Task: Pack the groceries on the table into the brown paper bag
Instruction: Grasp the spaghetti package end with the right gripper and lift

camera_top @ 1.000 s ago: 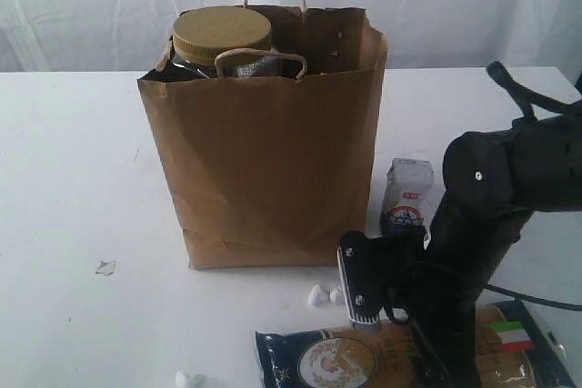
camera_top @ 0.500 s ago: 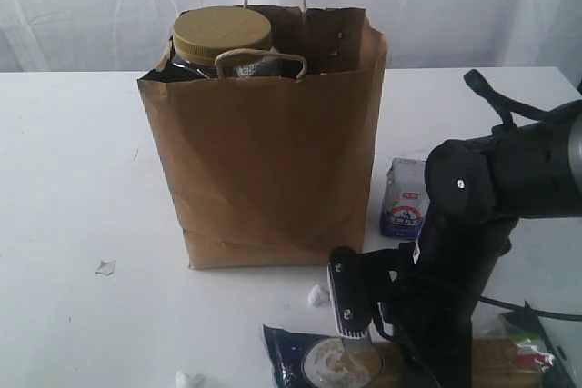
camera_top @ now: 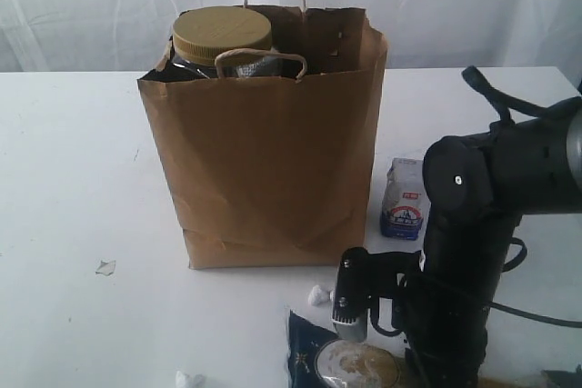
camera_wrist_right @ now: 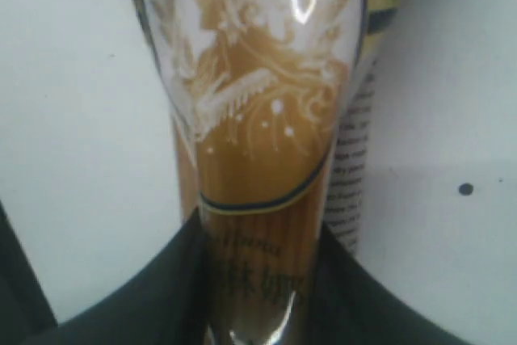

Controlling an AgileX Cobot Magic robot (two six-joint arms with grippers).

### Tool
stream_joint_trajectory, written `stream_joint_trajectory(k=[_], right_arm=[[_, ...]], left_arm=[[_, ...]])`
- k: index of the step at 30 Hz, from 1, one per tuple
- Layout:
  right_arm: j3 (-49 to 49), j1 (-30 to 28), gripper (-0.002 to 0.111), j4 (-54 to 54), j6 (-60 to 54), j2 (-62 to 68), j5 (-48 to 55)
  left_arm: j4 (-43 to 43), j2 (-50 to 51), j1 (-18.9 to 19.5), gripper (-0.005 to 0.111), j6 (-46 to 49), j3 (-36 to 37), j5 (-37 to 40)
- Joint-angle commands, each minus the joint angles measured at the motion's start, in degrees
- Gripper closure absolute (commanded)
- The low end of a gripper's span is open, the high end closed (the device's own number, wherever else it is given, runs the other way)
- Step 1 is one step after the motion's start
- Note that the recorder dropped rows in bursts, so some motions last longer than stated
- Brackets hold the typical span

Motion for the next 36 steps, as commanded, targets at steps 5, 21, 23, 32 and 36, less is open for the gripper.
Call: stream_joint_trajectory(k=[5,21,23,32,36], right_arm=[[-1.55,-0.6,0.108,0.18,0.53,-1.85,5.74],[-2.61,-6.55,0.108,7.7,-2.48,-9.17,13.05],[-2.61,-7.35,0.108,11.94,-3.59,-9.45,13.05],[-2.61,-7.38,0.108,16.11,2.31,-13.06,13.05],[-2.61,-7.38,0.108,20.12,6.74,-15.28,13.05]], left_arm=[[-0.59,-0.39,0.07,0.107,-0.21,0.13,-0.21],[-0.59,-0.39,0.07,0.107,-0.21,0.13,-0.21],[-0.59,-0.39,0.07,0.107,-0.21,0.13,-0.21],[-0.59,-0.39,0.07,0.107,-0.21,0.13,-0.21],[-0.59,-0.39,0.07,0.107,-0.21,0.13,-0.21]])
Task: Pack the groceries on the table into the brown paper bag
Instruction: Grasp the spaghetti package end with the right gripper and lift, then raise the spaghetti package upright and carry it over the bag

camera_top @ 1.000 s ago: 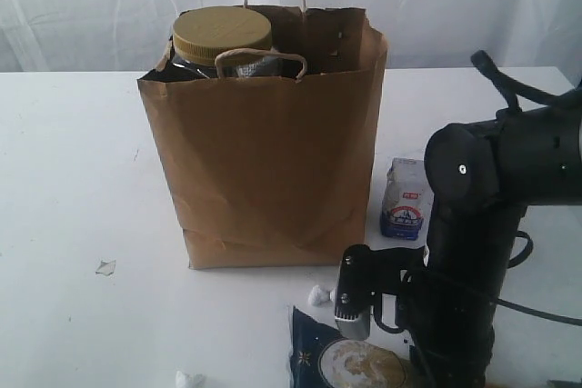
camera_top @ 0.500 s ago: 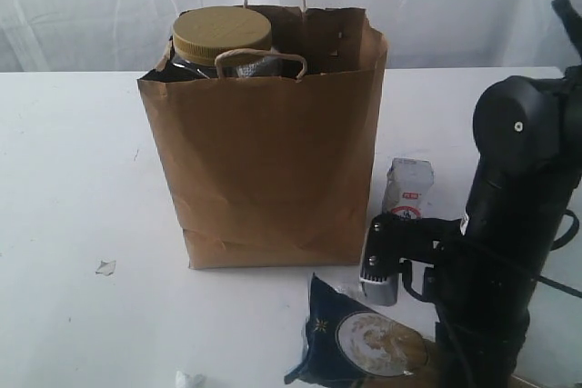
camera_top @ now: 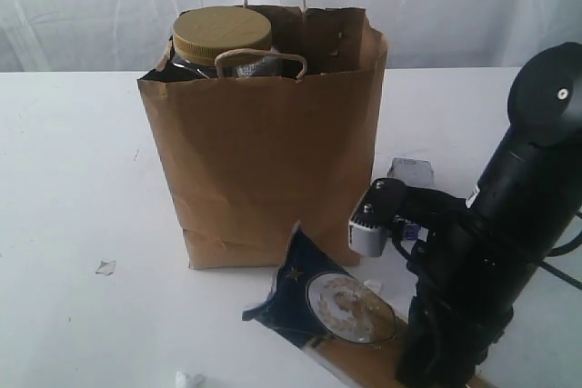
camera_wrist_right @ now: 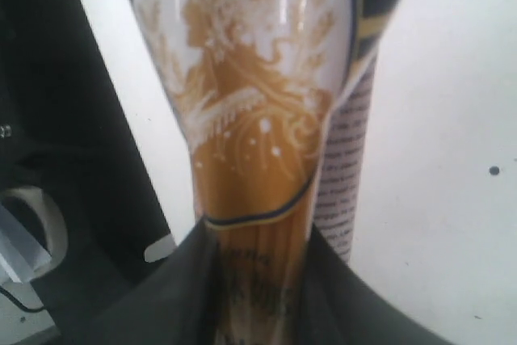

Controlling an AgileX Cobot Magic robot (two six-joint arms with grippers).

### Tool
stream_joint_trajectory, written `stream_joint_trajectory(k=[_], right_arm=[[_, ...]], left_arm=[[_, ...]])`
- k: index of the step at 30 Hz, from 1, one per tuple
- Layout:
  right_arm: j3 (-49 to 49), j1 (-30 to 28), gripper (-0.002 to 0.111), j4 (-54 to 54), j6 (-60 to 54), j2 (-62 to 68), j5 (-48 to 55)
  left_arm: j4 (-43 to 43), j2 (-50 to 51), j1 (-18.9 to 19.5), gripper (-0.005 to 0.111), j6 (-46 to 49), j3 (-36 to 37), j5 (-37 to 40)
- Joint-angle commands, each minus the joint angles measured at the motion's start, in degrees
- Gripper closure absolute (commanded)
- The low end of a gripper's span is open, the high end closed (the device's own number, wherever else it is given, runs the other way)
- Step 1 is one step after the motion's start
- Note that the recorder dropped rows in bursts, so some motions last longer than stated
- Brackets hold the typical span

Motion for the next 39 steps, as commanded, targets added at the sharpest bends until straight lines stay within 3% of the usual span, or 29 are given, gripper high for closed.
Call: stream_joint_trajectory(k=[1,10,19,23,29,39], right_arm=[[-0.54,-0.29,0.108,6.86,4.55,-3.54,1.68],[-1.43,-0.29,0.108,14.7,12.4,-14.94,1.68],[-12.82,-0.29,0.108,16.6,18.49,-26.05,1.68],[-18.22,-0.29,0.108,17.03,20.17,-26.43,0.73],[-27.57,-0.29,0.108,31.55,17.87,-24.32,-7.11],[-41.24,-0.29,0.108,24.98,14.33,-18.69,-11.23]], left_arm=[[-0.59,-0.39,0.07,0.107,-0.21,0.13,-0.21],[-0.59,-0.39,0.07,0.107,-0.21,0.13,-0.21],[-0.59,-0.39,0.07,0.107,-0.21,0.13,-0.21],[-0.59,-0.39,0.07,0.107,-0.21,0.13,-0.21],[-0.59,-0.39,0.07,0.107,-0.21,0.13,-0.21],[-0.59,-0.39,0.07,0.107,-0.21,0.13,-0.21]])
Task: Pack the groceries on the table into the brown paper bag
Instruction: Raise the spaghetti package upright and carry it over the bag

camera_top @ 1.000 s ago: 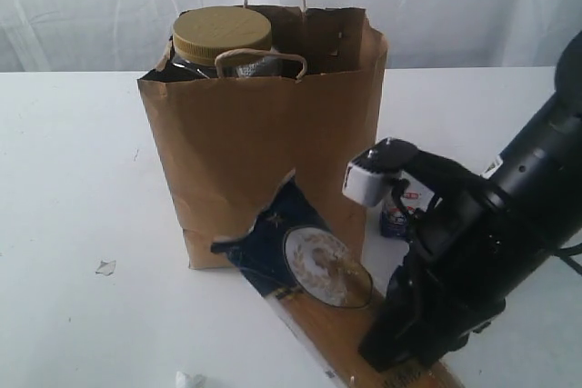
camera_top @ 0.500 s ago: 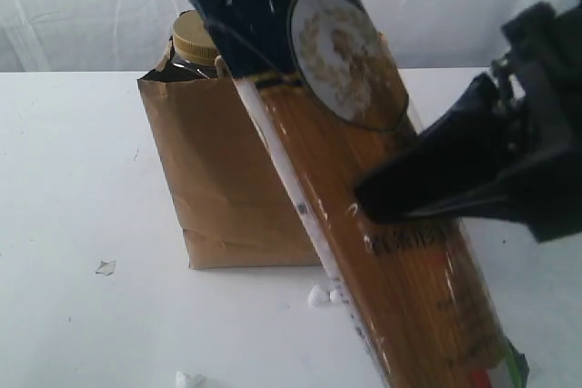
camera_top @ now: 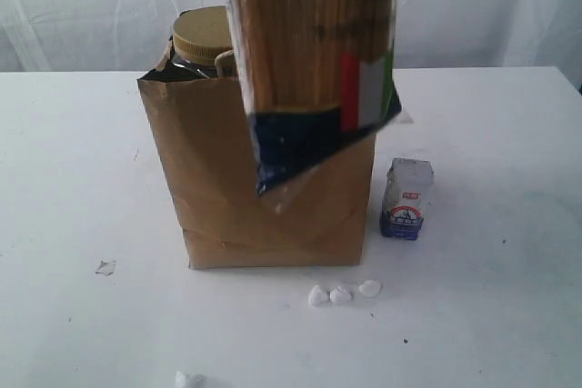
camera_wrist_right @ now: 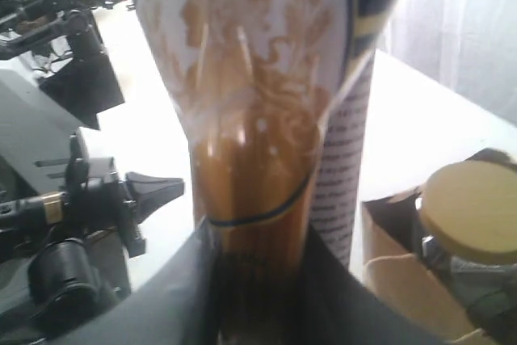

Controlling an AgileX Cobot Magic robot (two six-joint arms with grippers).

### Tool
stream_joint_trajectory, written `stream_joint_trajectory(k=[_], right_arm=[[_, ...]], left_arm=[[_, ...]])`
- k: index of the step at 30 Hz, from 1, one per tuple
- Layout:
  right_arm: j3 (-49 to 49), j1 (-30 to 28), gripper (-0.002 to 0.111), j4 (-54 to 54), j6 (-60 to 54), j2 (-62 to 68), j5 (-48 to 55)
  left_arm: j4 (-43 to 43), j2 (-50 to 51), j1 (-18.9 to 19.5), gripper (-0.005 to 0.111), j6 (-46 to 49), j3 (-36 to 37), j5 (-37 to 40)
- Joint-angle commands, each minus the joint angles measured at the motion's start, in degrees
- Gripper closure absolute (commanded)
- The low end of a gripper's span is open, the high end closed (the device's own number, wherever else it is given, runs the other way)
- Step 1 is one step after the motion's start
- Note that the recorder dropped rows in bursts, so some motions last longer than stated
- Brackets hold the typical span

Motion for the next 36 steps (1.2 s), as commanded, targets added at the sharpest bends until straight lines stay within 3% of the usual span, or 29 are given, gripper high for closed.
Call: stream_joint_trajectory(k=[1,4,12,21,29,36], right_arm=[[-4.08,-0.29,0.108,2.87,-4.31,1.2,-4.67],[-4.08,-0.29,0.108,1.37,-8.08,1.44,-8.47],[-4.2,-0.29,0.108,-18.14,-8.0,1.44,-14.23],[-1.77,-0.29,0.108,-13.72,-7.68,3.49,-28.35],[2.05,-0.29,0.108,-11.45,-7.68,6.87,-32.14],[8.44,1.76,0.108,-11.15,-14.97,7.9,-44.52]], left_arm=[[-0.59,-0.39,0.07,0.107,-0.21,0.13,-0.21],[-0.59,-0.39,0.07,0.107,-0.21,0.13,-0.21],[-0.59,-0.39,0.07,0.107,-0.21,0.13,-0.21],[-0.59,-0.39,0.07,0.107,-0.21,0.13,-0.21],[-0.59,-0.39,0.07,0.107,-0.21,0.13,-0.21],[-0.59,-0.39,0.07,0.107,-0.21,0.13,-0.21]])
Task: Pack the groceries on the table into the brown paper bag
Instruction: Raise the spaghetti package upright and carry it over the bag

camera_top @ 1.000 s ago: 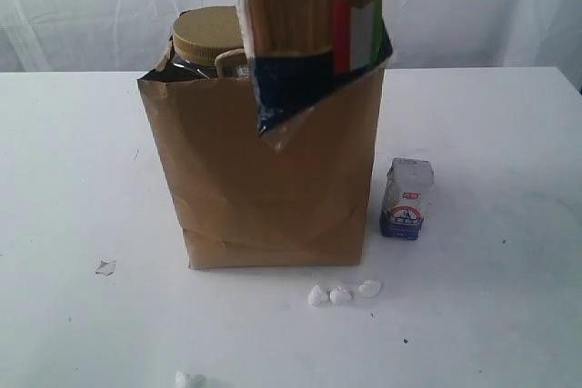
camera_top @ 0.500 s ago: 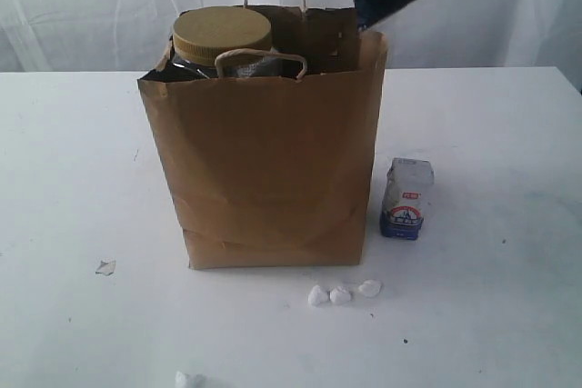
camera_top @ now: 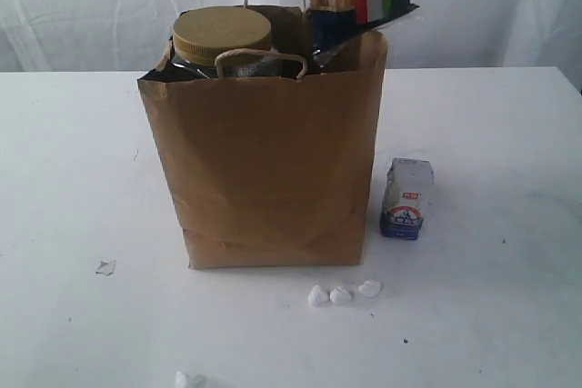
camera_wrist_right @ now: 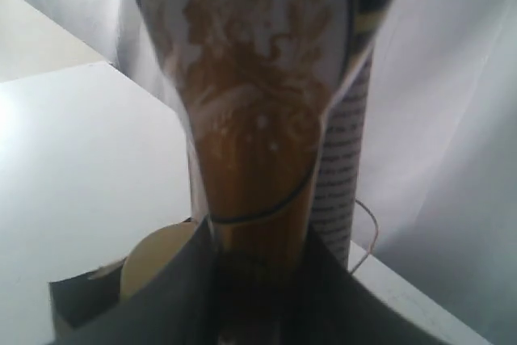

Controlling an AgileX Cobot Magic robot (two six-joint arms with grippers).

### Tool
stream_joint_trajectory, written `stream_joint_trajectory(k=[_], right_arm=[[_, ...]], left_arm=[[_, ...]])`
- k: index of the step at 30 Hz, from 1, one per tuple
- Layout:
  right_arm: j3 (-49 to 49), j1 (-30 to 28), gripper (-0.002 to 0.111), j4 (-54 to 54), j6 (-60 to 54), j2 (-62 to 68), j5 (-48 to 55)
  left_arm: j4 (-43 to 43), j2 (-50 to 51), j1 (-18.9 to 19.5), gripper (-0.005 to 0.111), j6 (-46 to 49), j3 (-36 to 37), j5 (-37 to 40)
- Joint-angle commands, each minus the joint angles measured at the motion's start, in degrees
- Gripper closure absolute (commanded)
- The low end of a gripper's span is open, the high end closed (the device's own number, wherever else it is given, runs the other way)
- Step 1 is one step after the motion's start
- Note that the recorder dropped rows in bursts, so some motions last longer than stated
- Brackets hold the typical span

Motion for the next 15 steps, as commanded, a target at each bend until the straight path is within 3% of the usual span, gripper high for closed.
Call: stream_joint_trajectory(k=[1,9,15], right_arm=[[3.67,2.57,0.108,2.16,-6.78,-0.71,-16.33],[10.12,10.12,0.108,2.04,-8.99,-0.11,-29.81],[14.35,11.8,0.108,1.7,-9.47,2.23,-39.31]], left_arm=[[-0.59,-0.39,0.07,0.107,-0.21,0.13,-0.21],[-0.59,-0.39,0.07,0.107,-0.21,0.13,-0.21],[-0.59,-0.39,0.07,0.107,-0.21,0.13,-0.21]])
